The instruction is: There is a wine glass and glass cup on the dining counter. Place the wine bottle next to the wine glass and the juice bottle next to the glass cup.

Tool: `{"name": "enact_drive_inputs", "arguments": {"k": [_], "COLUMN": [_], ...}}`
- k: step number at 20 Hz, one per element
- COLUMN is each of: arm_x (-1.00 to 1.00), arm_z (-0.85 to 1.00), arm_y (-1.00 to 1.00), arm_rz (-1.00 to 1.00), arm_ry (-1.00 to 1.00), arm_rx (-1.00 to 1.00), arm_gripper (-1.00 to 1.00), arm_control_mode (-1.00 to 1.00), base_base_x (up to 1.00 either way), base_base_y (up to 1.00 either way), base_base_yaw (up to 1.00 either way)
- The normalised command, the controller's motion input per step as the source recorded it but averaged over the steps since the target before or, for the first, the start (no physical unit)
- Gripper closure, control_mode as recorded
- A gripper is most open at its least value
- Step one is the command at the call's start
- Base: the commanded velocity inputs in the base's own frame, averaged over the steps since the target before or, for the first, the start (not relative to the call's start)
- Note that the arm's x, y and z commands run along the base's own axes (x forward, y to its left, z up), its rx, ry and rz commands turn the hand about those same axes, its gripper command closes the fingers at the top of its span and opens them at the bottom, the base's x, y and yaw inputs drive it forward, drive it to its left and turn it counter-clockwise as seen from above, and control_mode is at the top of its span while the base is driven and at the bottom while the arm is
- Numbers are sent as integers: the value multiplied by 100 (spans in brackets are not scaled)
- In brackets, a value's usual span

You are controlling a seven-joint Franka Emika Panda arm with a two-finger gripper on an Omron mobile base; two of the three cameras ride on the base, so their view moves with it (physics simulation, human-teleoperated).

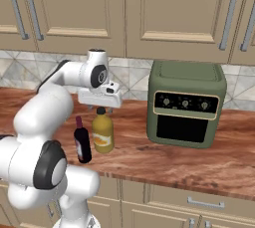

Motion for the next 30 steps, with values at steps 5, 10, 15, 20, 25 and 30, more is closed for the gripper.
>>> {"name": "enact_drive_inputs", "arguments": {"k": [5,10,15,20,25,30], "arm_x": [1,-5,0,0,-1,-2], "arm_z": [-3,-5,-8,-12,-9,-1], "arm_y": [0,0,0,0,0,0], "arm_rz": [0,-1,-2,-2,-3,-5], "arm_ry": [3,2,0,0,0,0], "arm_rx": [0,0,0,0,0,0], "arm_gripper": [-100,-100,-100,-100,-100,-100], "arm_control_mode": [-100,-100,-100,-100,-100,-100], "base_base_x": [0,0,0,0,0,0], "base_base_y": [0,0,0,0,0,0], "base_base_yaw": [0,0,0,0,0,0]}}
